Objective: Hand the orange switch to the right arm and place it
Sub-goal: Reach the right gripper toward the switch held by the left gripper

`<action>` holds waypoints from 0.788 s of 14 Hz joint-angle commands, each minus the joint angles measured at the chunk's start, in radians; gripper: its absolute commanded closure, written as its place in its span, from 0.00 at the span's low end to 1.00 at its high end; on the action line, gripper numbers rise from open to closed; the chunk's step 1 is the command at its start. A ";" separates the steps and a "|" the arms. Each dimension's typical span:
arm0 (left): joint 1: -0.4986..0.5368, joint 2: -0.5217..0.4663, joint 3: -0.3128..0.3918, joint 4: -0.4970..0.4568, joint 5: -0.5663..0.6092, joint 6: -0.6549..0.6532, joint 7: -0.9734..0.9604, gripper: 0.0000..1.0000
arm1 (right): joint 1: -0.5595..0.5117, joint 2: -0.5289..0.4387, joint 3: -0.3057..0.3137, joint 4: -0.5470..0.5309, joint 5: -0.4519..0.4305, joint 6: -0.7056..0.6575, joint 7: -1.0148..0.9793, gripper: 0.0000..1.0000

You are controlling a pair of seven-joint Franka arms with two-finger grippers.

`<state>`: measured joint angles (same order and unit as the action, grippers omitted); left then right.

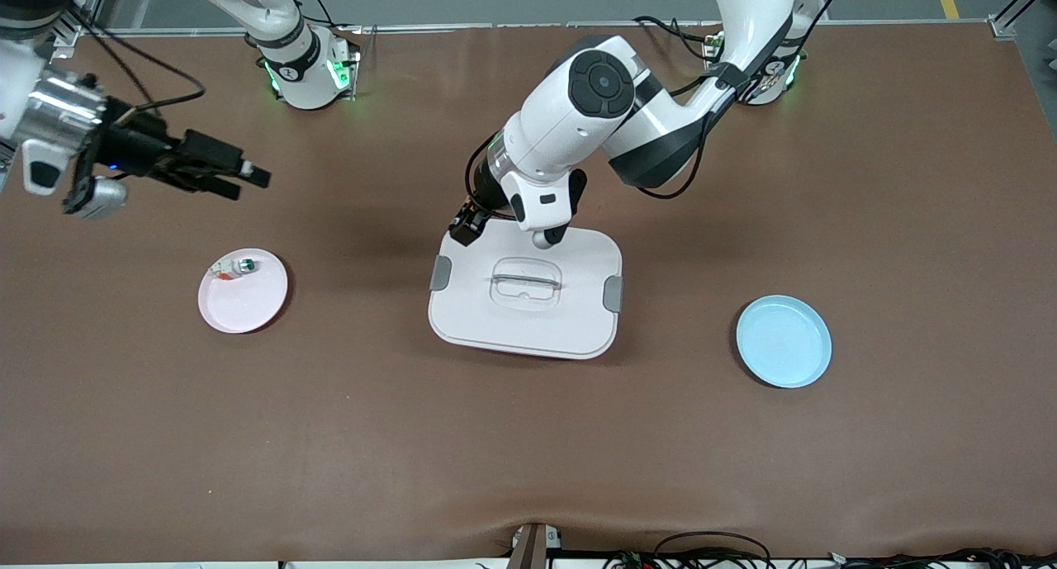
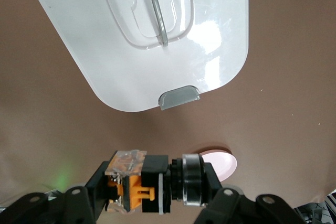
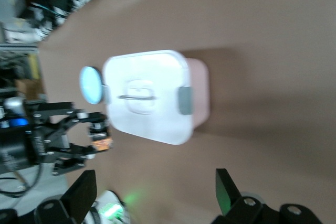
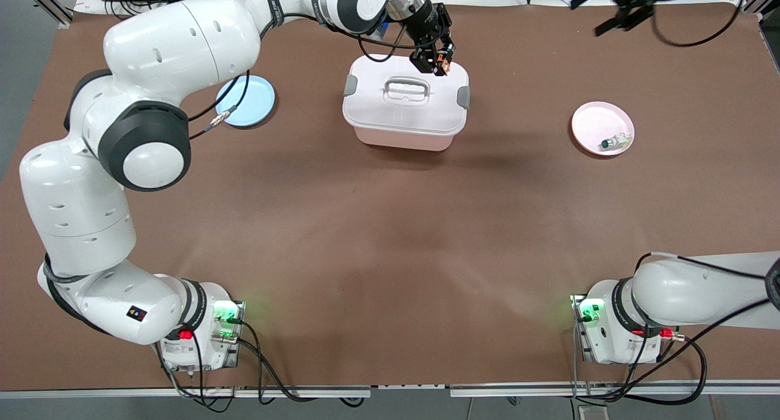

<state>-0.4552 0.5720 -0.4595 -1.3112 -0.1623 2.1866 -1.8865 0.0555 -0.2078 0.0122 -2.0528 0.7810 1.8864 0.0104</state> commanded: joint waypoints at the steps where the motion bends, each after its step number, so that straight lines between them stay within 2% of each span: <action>1: -0.013 0.018 0.010 0.027 -0.016 -0.007 -0.025 1.00 | 0.107 -0.090 -0.004 -0.164 0.151 0.173 -0.019 0.00; 5: -0.007 0.020 0.008 0.027 -0.037 -0.011 -0.036 1.00 | 0.277 -0.079 -0.004 -0.201 0.325 0.382 -0.032 0.00; 7: -0.005 0.020 0.008 0.029 -0.054 -0.011 -0.036 1.00 | 0.345 -0.052 -0.004 -0.204 0.348 0.474 -0.038 0.00; 9: 0.004 0.016 0.008 0.029 -0.069 -0.013 -0.036 1.00 | 0.360 -0.018 -0.004 -0.217 0.392 0.488 -0.096 0.00; 11: 0.018 0.012 0.007 0.029 -0.077 -0.025 -0.034 1.00 | 0.362 0.002 -0.005 -0.250 0.486 0.488 -0.200 0.00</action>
<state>-0.4451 0.5813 -0.4545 -1.3073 -0.2180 2.1852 -1.9123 0.4099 -0.2201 0.0192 -2.2647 1.1709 2.3644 -0.0828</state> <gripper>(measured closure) 0.278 0.000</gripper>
